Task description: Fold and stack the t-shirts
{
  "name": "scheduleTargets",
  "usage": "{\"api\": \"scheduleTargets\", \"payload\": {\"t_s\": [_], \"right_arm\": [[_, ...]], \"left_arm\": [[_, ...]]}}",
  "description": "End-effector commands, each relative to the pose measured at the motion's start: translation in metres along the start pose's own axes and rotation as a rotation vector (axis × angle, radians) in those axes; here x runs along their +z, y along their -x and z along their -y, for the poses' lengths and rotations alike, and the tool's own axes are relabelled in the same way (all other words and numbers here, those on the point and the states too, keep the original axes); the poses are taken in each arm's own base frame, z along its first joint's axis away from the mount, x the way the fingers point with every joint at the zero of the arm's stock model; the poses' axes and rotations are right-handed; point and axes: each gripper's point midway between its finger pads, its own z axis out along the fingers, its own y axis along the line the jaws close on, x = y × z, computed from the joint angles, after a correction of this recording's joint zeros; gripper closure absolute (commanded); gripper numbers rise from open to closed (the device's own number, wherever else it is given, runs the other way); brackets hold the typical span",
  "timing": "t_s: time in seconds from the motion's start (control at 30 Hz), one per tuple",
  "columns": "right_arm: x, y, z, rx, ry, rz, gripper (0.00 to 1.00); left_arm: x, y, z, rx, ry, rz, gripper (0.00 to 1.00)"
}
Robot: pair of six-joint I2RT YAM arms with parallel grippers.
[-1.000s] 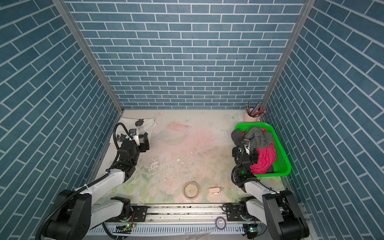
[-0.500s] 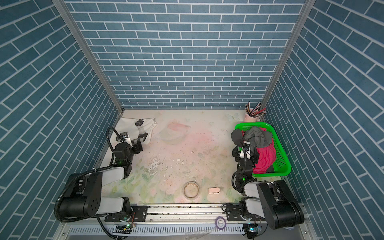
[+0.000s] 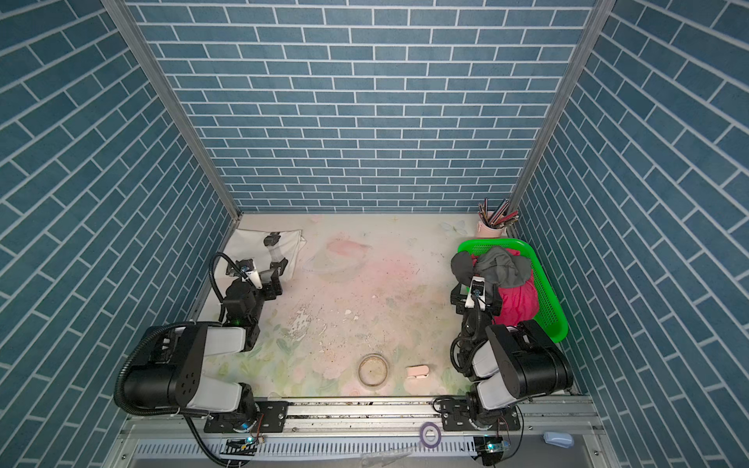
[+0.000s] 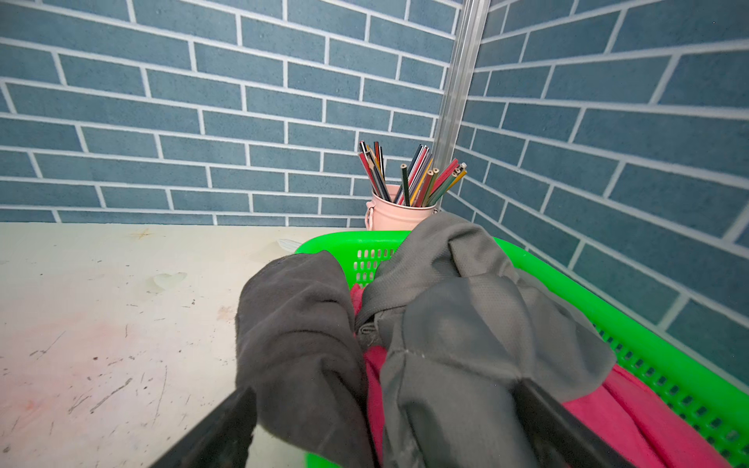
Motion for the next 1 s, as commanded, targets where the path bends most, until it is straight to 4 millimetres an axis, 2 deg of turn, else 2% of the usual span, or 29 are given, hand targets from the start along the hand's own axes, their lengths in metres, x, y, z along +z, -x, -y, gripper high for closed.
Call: {"api": "scheduleTargets", "payload": {"t_s": [0.0,0.13,0.23,0.37,0.53,0.6,0.97], "right_arm": [[-0.001,0.013,-0.003,-0.011,0.027,0.058,0.01],[0.009,0.006,-0.004,0.011,0.066,0.011,0.01],[0.020,-0.007,0.003,0.077,0.084,-0.050,0.01],[0.029,-0.012,0.007,0.087,0.064,-0.061,0.01],[0.055,-0.025,0.010,0.111,0.040,-0.168,0.01],[0.056,-0.027,0.016,0.139,0.031,-0.181,0.01],[0.054,-0.026,0.016,0.134,0.033,-0.173,0.01]], "left_arm": [[-0.005,0.004,0.016,0.057,-0.048,0.069,0.11],[-0.004,0.002,0.019,0.085,-0.034,0.052,0.11],[-0.004,0.003,0.019,0.084,-0.033,0.053,0.12],[-0.003,0.002,0.019,0.082,-0.038,0.049,0.12],[-0.003,0.002,0.020,0.080,-0.043,0.047,0.12],[-0.002,0.003,0.019,0.080,-0.042,0.048,0.12],[-0.002,0.002,0.019,0.078,-0.043,0.046,0.11]]}}
